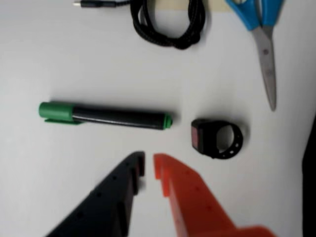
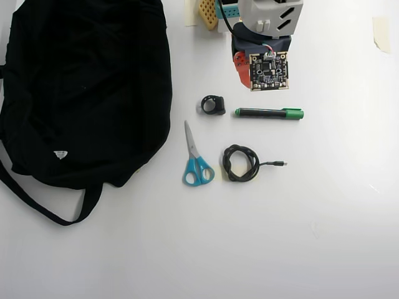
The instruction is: Put the green marker into the black bag
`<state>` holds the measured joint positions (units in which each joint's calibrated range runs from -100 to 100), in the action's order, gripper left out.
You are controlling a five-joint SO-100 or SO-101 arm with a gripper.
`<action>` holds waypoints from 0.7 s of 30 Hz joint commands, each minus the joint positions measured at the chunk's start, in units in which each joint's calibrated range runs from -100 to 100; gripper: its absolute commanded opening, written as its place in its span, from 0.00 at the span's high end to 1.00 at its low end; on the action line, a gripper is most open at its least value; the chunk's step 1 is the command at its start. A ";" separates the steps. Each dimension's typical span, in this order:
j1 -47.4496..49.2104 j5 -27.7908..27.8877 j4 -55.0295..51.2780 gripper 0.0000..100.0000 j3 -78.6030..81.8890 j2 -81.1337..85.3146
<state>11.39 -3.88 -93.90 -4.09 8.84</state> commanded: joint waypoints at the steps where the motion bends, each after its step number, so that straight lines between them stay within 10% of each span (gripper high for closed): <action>1: 0.20 0.26 -0.93 0.98 -2.29 1.53; 21: 5.22 8.71 -1.70 0.98 -2.29 1.53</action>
<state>16.39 1.78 -95.62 -4.09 8.84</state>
